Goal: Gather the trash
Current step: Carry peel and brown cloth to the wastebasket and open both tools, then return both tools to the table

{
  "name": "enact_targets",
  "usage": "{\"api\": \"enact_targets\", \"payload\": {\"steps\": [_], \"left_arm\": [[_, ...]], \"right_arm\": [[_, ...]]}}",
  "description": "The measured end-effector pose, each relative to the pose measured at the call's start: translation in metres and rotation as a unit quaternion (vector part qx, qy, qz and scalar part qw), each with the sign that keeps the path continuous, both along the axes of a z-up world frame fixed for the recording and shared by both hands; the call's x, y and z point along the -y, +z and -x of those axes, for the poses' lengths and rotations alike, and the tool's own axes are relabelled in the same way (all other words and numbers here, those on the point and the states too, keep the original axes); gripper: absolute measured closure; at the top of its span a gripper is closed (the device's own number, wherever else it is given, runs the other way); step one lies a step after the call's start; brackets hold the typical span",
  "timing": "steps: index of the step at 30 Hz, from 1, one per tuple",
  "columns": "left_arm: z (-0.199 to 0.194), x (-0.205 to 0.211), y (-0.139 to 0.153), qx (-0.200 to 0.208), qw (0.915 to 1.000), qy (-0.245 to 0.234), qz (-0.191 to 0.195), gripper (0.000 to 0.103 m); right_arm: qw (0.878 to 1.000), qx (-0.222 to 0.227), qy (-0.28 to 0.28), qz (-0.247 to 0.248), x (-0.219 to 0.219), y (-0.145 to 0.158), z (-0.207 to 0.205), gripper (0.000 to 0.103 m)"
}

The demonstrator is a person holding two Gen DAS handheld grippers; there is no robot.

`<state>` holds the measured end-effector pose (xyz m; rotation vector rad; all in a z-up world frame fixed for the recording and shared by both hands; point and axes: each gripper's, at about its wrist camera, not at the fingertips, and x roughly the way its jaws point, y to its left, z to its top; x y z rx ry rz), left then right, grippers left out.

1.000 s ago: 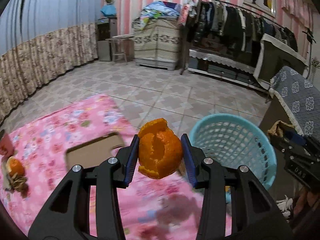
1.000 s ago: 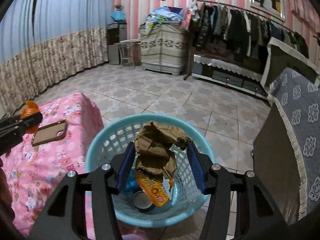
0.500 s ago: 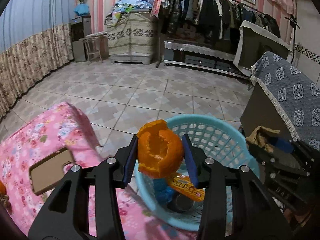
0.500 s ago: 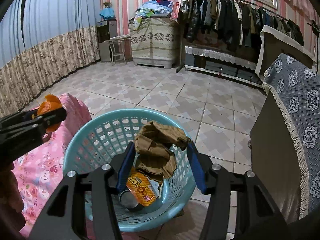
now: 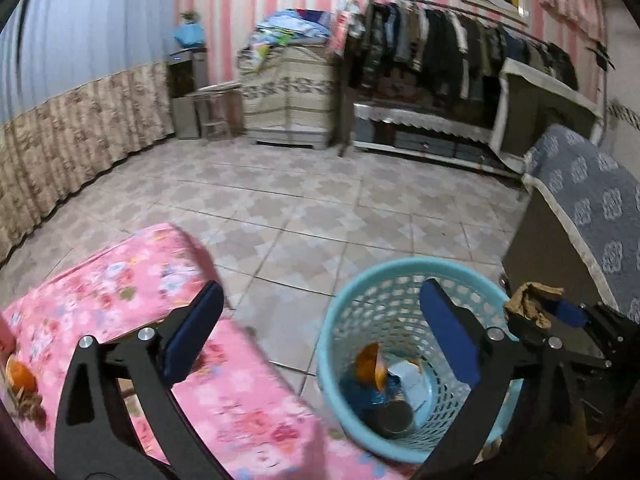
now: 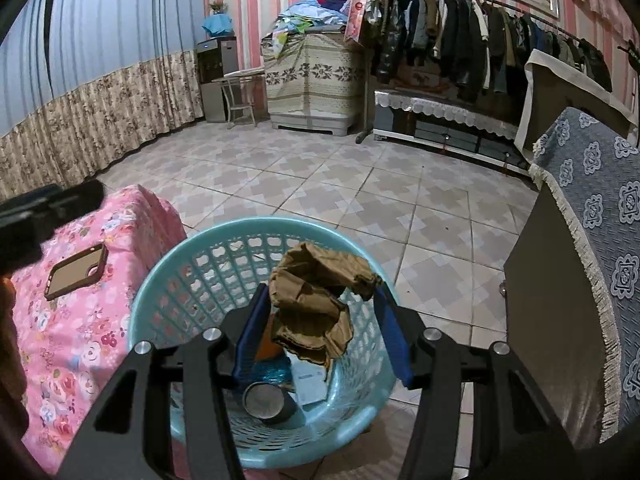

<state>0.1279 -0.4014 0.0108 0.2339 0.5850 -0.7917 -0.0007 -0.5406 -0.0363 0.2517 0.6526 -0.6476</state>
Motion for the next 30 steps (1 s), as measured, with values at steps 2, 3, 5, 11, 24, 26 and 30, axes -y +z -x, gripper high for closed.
{"api": "enact_targets", "payload": {"steps": [2,3,5,11,24,26,30], "left_arm": [[-0.006,-0.018,0.003,-0.003,0.9998,0.020,0.004,0.007],[-0.008,-0.023,0.004,-0.001,0.9996,0.027,0.004,0.006],[-0.014,-0.040,0.005,0.006,0.9987,0.051,0.001,0.006],[-0.031,-0.075,0.005,0.003,0.9958,0.091,-0.003,0.006],[-0.049,-0.188,0.021,0.001,0.9861,0.164,0.027,0.006],[-0.052,-0.210,0.022,0.007,0.9833,0.180,0.026,0.006],[-0.061,-0.263,0.026,0.035,0.9724,0.231,-0.004,0.006]], "right_arm": [[1.000,-0.001,0.007,0.002,-0.004,0.000,-0.006,0.050],[1.000,-0.001,0.011,0.003,-0.007,0.001,-0.008,0.050],[1.000,-0.002,0.021,0.003,-0.012,0.000,-0.015,0.049],[1.000,0.001,0.026,0.005,-0.023,0.003,-0.030,0.023],[0.995,0.039,0.081,0.032,-0.087,0.029,-0.046,0.012],[0.993,0.045,0.104,0.040,-0.108,0.037,-0.056,0.012],[0.986,0.060,0.148,0.040,-0.147,0.048,-0.076,0.012]]}}
